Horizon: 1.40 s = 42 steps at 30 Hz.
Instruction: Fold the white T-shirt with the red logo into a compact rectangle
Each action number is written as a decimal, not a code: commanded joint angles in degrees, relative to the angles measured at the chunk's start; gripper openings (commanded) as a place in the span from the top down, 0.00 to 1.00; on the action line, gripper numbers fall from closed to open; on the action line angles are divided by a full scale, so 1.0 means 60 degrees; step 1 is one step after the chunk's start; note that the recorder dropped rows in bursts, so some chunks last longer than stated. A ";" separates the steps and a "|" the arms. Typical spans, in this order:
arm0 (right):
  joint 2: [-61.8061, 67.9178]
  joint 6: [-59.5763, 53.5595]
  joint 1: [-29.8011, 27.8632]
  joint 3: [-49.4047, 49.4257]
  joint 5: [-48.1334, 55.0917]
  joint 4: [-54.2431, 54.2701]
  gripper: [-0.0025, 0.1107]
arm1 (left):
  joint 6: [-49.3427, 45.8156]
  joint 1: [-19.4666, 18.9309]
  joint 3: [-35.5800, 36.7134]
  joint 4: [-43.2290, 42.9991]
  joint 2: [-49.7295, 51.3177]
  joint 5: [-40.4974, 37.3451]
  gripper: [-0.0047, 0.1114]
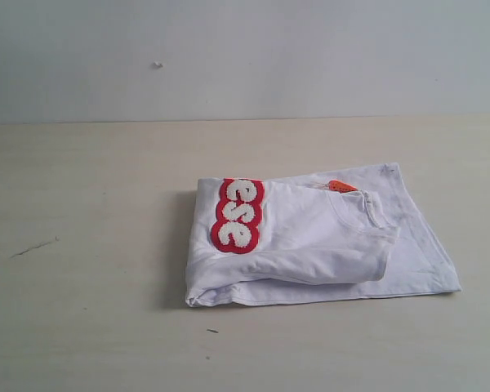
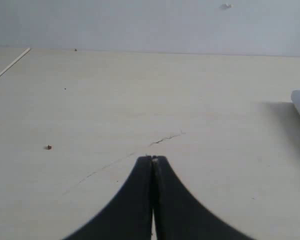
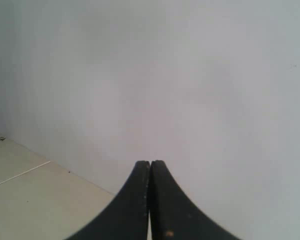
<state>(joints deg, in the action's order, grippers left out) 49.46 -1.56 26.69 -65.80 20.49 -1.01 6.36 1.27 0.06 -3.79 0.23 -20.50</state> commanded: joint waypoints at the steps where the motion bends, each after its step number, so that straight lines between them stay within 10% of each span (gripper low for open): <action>1: 0.0005 0.0040 -0.0003 0.0052 -0.0482 0.0466 0.98 | -0.0026 -0.0021 -0.0010 0.0035 -0.0038 0.0045 0.96; 8: 0.0225 0.0823 -0.0003 0.0052 -0.0497 0.0286 0.98 | -0.0026 -0.0021 -0.0010 0.0035 -0.0038 0.0045 0.96; 14: 0.2227 0.5799 -0.1165 0.0052 0.4042 -0.6256 0.91 | -0.0026 -0.0021 -0.0010 0.0035 -0.0038 0.0045 0.96; 18: 0.3598 0.3742 -0.3315 0.0052 0.3259 -0.2779 0.70 | -0.0026 -0.0021 -0.0010 0.0035 -0.0038 0.0045 0.96; 25: 0.5884 -0.1650 -0.5411 0.0052 0.4264 0.3423 0.67 | -0.0026 -0.0021 -0.0010 0.0035 -0.0038 0.0045 0.96; 31: 0.7454 -0.2386 -0.5735 0.0502 0.3746 0.3876 0.48 | -0.0026 -0.0021 -0.0010 0.0035 -0.0038 0.0045 0.96; 42: 1.0075 -0.2803 -0.5718 0.0516 0.3220 0.4992 0.48 | -0.0026 -0.0021 -0.0010 0.0035 -0.0038 0.0045 0.96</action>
<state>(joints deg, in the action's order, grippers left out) 107.33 -17.47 -7.43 -62.96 41.76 27.88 6.36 1.27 0.06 -3.79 0.23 -20.61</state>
